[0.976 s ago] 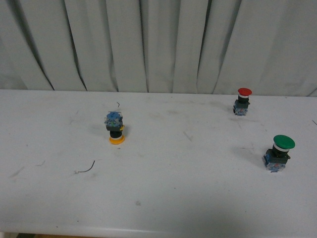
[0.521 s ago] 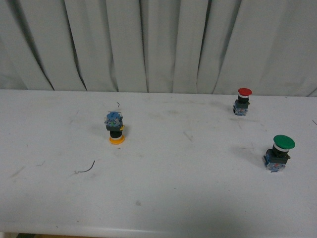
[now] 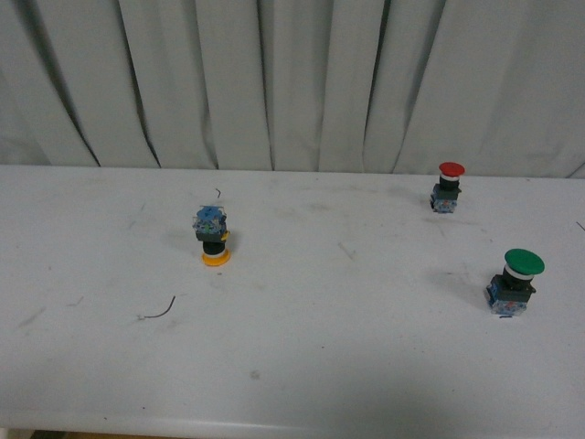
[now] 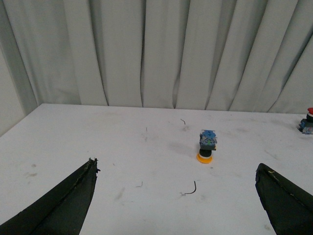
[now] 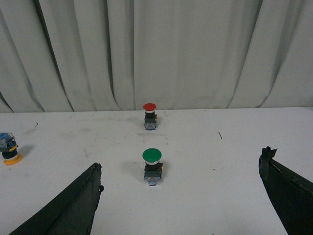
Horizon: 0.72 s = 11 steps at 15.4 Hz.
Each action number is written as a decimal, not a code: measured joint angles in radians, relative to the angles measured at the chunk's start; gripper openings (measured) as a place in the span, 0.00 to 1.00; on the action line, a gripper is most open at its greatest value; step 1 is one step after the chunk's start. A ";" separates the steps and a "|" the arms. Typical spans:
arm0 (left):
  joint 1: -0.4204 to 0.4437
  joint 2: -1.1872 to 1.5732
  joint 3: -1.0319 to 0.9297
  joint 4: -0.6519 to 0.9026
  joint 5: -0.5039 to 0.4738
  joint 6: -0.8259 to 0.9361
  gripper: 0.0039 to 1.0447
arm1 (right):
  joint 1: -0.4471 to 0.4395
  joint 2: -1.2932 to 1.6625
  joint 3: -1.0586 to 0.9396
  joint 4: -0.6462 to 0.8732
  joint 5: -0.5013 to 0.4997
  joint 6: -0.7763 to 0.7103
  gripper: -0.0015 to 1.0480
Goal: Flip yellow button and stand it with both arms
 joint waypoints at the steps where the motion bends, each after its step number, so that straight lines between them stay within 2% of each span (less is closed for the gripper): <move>1: 0.000 0.000 0.000 0.000 0.000 0.000 0.94 | 0.000 0.000 0.000 0.000 0.000 0.000 0.94; 2: 0.000 0.000 0.000 0.000 0.000 0.000 0.94 | 0.000 0.000 0.000 0.000 0.000 0.000 0.94; 4: 0.024 0.103 0.083 -0.211 0.059 -0.052 0.94 | 0.000 0.000 0.000 0.000 -0.001 0.000 0.94; 6: 0.031 0.165 0.126 -0.236 0.077 -0.099 0.94 | 0.000 0.000 0.000 0.000 0.000 0.000 0.94; 9: 0.065 0.301 0.148 -0.055 0.091 -0.121 0.94 | 0.000 0.000 0.000 0.000 0.000 0.000 0.94; 11: 0.050 0.548 0.159 0.180 0.065 -0.141 0.94 | 0.000 0.000 0.000 0.000 0.000 0.000 0.94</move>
